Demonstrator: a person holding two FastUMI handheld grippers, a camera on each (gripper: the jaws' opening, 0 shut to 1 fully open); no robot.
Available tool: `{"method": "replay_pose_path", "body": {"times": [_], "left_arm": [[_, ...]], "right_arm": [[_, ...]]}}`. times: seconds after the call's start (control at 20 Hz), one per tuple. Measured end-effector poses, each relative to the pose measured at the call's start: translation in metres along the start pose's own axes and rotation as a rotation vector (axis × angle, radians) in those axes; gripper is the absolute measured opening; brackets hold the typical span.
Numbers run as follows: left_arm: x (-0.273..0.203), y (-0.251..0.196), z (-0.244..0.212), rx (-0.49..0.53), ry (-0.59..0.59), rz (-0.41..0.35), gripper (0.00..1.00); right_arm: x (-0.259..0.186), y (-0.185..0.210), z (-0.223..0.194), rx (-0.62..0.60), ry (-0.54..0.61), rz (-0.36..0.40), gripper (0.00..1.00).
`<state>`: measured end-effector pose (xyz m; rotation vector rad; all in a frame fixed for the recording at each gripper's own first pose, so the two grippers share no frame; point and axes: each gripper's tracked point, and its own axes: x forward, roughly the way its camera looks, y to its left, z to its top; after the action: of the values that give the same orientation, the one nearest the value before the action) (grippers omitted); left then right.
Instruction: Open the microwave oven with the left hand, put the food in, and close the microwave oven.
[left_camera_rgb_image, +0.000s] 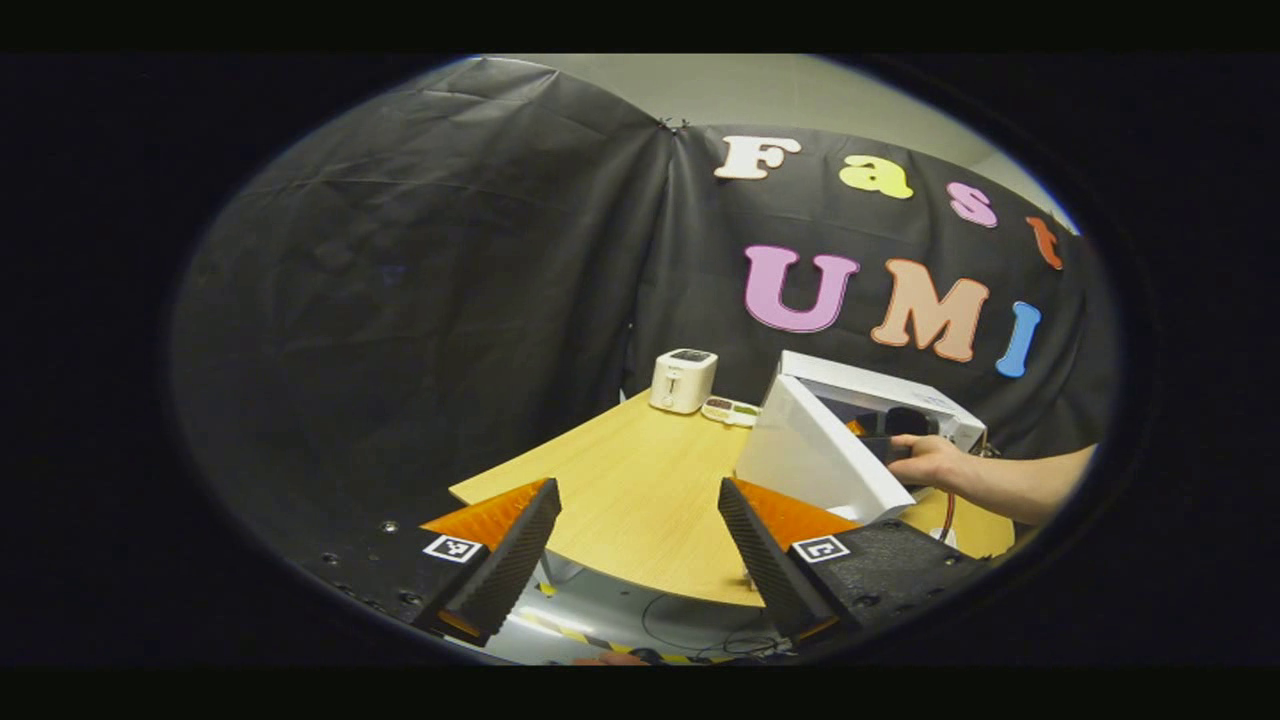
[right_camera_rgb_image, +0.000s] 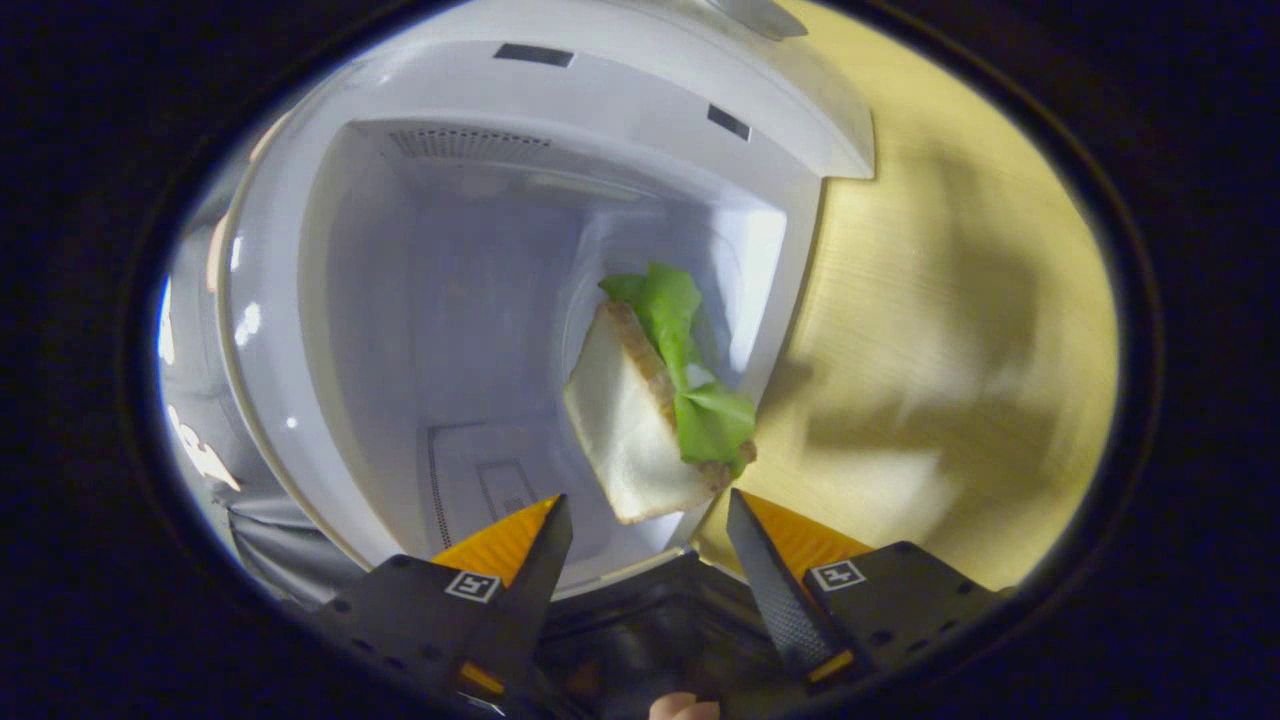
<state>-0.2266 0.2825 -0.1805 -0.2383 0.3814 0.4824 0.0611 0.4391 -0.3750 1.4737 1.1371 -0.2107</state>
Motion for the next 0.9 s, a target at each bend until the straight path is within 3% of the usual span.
{"method": "replay_pose_path", "body": {"times": [0.2, 0.45, 0.9], "left_arm": [[0.001, -0.005, 0.004, 0.017, -0.018, -0.018, 0.94], [0.007, -0.009, 0.012, 0.115, -0.051, -0.034, 0.94], [0.032, -0.042, 0.006, 0.163, -0.053, -0.146, 0.97]], "right_arm": [[-0.023, -0.011, 0.012, -0.017, -0.003, 0.025, 0.96], [-0.063, -0.033, 0.043, -0.064, -0.039, 0.043, 0.96], [-0.154, -0.029, 0.158, -0.407, -0.260, 0.135, 0.95]]}}
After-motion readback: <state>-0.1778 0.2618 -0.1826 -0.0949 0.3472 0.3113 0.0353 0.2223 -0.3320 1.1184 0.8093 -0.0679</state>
